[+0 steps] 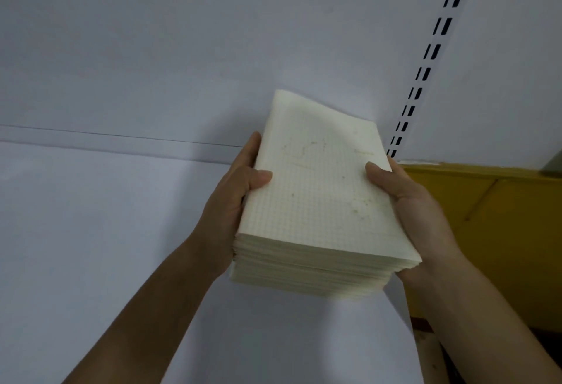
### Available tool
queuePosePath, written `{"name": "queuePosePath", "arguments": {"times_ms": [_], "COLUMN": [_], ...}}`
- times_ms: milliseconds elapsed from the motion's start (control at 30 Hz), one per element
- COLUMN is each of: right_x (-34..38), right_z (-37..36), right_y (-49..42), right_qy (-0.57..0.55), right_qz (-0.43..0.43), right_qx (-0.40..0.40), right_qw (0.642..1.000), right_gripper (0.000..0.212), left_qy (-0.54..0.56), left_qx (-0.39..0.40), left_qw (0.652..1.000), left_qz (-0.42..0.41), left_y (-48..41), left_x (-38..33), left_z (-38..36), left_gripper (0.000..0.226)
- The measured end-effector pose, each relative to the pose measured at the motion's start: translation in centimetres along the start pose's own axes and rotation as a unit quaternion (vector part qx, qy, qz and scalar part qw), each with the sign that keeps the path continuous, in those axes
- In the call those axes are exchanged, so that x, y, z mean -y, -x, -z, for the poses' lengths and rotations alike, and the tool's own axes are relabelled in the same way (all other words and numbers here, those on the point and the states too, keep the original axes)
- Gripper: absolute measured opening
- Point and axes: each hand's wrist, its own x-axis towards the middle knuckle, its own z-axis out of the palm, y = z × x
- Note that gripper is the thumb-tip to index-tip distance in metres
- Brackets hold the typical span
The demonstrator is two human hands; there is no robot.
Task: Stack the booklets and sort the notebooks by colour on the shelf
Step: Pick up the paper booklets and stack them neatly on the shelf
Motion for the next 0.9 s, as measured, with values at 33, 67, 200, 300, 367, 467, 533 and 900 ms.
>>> {"name": "queuePosePath", "arguments": {"times_ms": [33, 67, 200, 300, 367, 467, 533, 900], "right_x": [0.1, 0.2, 0.5, 0.6, 0.6, 1.0, 1.8, 3.3], "right_z": [-0.3, -0.6, -1.0, -0.9, -1.0, -1.1, -1.2, -9.3], "right_y": [0.0, -0.1, 0.3, 0.9, 0.9, 0.8, 0.9, 6.1], "right_qy": [0.002, 0.006, 0.035, 0.017, 0.047, 0.122, 0.185, 0.516], "right_qz": [-0.005, -0.008, -0.006, -0.045, -0.037, -0.012, -0.005, 0.229], "right_qx": [-0.003, -0.005, -0.001, 0.004, -0.012, -0.017, -0.032, -0.125], "right_qw": [1.000, 1.000, 0.999, 0.999, 0.998, 0.992, 0.982, 0.816], "right_gripper": [0.029, 0.028, 0.035, 0.052, 0.043, 0.032, 0.036, 0.052], "left_qy": [0.001, 0.003, -0.009, -0.032, -0.044, -0.063, -0.107, -0.462], "left_qx": [-0.001, -0.004, -0.015, -0.034, -0.038, 0.008, -0.004, -0.041], "left_qw": [1.000, 1.000, 0.998, 0.995, 0.994, 0.992, 0.987, 0.885], "left_qz": [0.009, 0.017, 0.063, 0.086, 0.092, 0.109, 0.117, -0.051], "left_y": [0.0, -0.1, 0.1, 0.3, 0.4, 0.6, 0.5, 3.9], "left_x": [-0.2, -0.4, -1.2, -1.5, -1.6, -2.1, -2.5, -6.2], "left_z": [0.0, 0.0, 0.0, -0.2, -0.3, -0.2, 0.2, 3.9], "left_gripper": [0.043, 0.038, 0.037, 0.077, 0.073, 0.054, 0.065, 0.085]}}
